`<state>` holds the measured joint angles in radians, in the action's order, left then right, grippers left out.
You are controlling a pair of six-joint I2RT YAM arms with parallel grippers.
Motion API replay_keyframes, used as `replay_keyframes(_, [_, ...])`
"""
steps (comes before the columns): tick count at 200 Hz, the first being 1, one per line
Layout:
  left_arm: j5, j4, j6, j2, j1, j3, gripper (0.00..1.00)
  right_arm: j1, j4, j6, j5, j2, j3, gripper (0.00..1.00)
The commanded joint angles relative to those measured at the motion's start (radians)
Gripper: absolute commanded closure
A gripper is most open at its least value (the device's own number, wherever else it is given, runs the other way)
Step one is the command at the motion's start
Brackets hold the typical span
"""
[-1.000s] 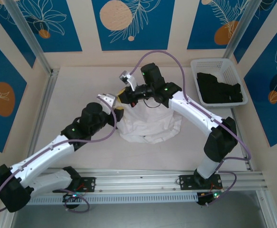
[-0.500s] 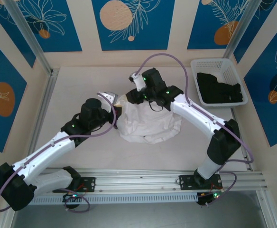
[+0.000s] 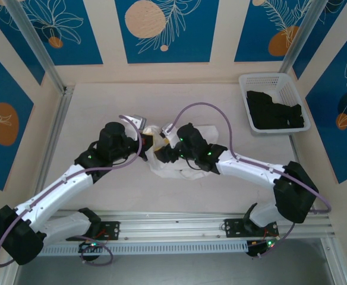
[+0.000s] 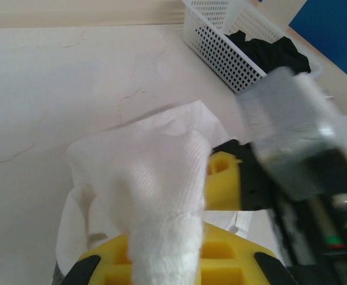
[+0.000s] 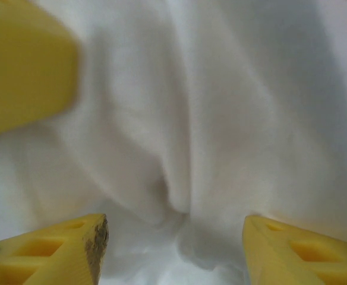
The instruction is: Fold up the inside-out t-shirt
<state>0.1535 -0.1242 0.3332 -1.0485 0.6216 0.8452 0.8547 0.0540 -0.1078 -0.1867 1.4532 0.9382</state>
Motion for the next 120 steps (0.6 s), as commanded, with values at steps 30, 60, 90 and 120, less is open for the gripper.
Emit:
replay_keyframes(30, [0.008, -0.018, 0.01, 0.06, -0.023, 0.016, 1.0, -0.009, 0.093, 0.035, -0.16, 0.065, 0.025, 0.62])
replay_keyframes(60, [-0.006, -0.014, 0.015, 0.065, -0.04, 0.003, 1.0, -0.021, 0.077, 0.046, -0.109, 0.029, -0.009, 0.84])
replay_keyframes(90, [-0.028, -0.014, 0.02, 0.066, -0.063, -0.006, 1.0, -0.053, 0.092, 0.018, 0.033, -0.039, -0.068, 1.0])
replay_keyframes(120, [-0.145, -0.04, 0.023, 0.053, -0.082, -0.004, 1.0, -0.113, 0.112, -0.038, 0.311, -0.098, -0.098, 1.0])
